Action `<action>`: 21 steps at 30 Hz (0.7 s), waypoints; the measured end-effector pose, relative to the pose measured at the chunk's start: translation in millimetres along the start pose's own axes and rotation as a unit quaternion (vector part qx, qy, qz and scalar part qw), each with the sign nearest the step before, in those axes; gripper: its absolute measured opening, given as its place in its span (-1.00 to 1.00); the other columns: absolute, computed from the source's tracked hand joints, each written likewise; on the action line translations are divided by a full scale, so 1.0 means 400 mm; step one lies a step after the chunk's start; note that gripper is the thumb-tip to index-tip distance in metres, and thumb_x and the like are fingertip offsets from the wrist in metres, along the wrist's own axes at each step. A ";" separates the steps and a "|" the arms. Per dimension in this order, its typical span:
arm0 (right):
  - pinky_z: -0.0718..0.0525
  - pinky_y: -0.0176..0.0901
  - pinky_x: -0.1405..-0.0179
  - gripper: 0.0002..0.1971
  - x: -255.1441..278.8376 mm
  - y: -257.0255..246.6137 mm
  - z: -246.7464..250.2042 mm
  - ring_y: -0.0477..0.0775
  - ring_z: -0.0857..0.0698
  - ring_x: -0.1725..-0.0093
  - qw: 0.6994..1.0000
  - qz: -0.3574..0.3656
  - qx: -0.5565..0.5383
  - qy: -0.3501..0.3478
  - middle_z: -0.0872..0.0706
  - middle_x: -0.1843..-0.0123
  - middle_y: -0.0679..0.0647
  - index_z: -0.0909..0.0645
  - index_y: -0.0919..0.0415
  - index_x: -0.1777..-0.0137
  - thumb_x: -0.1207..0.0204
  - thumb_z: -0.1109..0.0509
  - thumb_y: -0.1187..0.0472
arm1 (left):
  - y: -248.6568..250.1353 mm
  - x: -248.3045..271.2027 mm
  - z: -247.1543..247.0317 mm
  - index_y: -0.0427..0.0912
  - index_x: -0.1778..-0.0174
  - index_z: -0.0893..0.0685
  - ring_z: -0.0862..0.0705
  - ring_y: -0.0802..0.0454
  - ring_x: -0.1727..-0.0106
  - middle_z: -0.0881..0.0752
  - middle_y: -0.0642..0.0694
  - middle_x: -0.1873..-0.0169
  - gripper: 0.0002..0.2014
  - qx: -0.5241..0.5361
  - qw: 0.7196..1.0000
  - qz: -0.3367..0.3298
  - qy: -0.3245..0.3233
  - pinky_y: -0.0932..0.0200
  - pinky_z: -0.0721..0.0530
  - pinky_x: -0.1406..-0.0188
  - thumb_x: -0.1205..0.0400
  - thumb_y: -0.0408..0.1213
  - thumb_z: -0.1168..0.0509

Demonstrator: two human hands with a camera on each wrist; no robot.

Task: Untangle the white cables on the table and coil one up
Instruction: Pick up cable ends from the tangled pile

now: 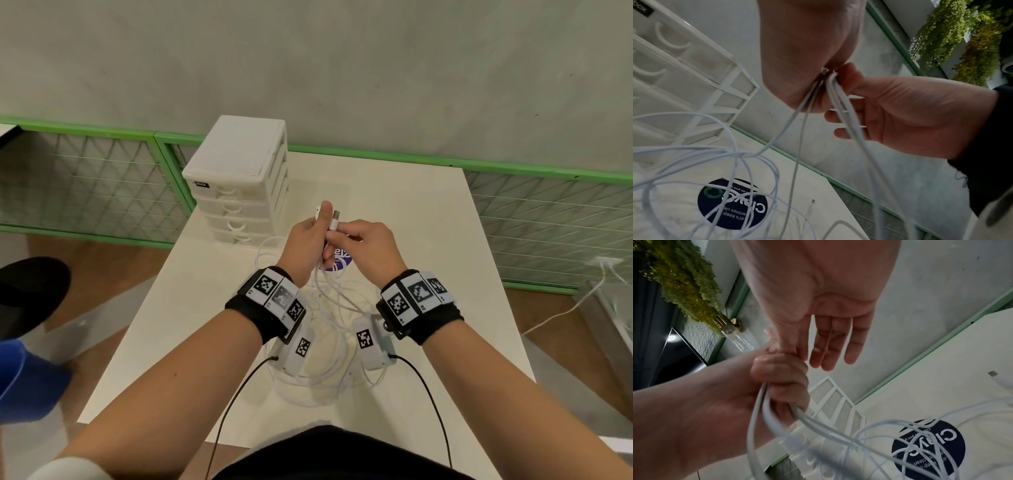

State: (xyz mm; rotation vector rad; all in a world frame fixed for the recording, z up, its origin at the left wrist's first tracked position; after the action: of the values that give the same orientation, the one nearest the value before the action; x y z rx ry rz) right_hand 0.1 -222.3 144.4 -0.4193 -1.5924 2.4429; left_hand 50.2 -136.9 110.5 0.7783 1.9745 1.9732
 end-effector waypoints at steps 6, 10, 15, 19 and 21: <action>-0.56 -0.22 0.19 -0.87 -0.002 0.019 0.046 -0.18 -0.62 0.31 0.997 -0.043 0.034 0.053 -0.73 0.33 -0.18 -0.76 -0.17 0.28 -0.38 -0.54 0.14 | -0.022 0.007 -0.039 -0.18 0.21 -0.43 -0.15 0.16 0.63 -0.25 0.07 0.63 -0.41 -0.027 0.998 0.030 -0.054 0.32 -0.13 0.69 -0.68 0.28 0.20; -0.58 -0.18 0.14 -0.82 0.002 0.016 0.056 -0.10 -0.65 0.21 0.994 -0.044 0.053 0.083 -0.72 0.19 -0.08 -0.67 -0.08 0.10 -0.33 -0.57 0.05 | -0.016 0.009 -0.032 -0.14 0.41 -0.39 -0.13 0.15 0.63 -0.23 0.10 0.66 -0.41 -0.025 0.998 0.035 -0.051 0.32 -0.14 0.70 -0.70 0.27 0.14; -0.61 -0.16 -0.12 -0.43 0.018 0.040 -0.070 -0.02 -0.68 -0.11 0.992 -0.046 -0.067 -0.096 -0.65 -0.13 -0.02 -0.26 0.10 -0.49 -0.55 -0.34 -0.02 | 0.013 -0.001 -0.029 -0.12 0.42 -0.41 -0.25 0.11 0.57 -0.30 0.08 0.65 -0.40 0.046 0.998 0.025 -0.046 0.21 -0.29 0.43 -0.70 0.26 0.16; -0.57 -0.27 -0.26 -0.51 0.031 0.018 -0.094 -0.33 -0.62 -0.15 0.983 -0.006 -0.140 -0.123 -0.59 -0.18 -0.18 -0.21 -0.07 -0.46 -0.61 -0.30 0.22 | 0.054 0.002 -0.048 -0.16 0.30 -0.37 -0.20 0.13 0.58 -0.24 0.03 0.59 -0.47 0.179 0.981 0.025 -0.075 0.22 -0.22 0.43 -0.74 0.18 0.18; -0.61 -0.13 -0.13 -0.66 0.031 0.008 -0.087 -0.31 -0.69 0.09 0.983 0.000 -0.140 -0.117 -0.68 0.02 -0.12 -0.33 -0.05 -0.33 -0.64 -0.24 0.29 | 0.070 0.008 -0.047 -0.15 0.28 -0.37 -0.22 0.13 0.59 -0.24 0.03 0.58 -0.50 0.211 0.975 0.021 -0.073 0.25 -0.23 0.50 -0.75 0.15 0.17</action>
State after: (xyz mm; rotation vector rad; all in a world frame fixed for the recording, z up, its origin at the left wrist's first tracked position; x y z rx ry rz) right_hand 0.4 -189.7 126.8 -0.1755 -2.0446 2.3444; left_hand 43.2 -152.6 139.4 1.0325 2.3296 1.4770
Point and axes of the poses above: each hand's wrist, its own x-axis away from the middle knuckle, its own z-axis out of the back of the hand, y = z × x, the point moved 10 cm from there along -x, towards the middle knuckle
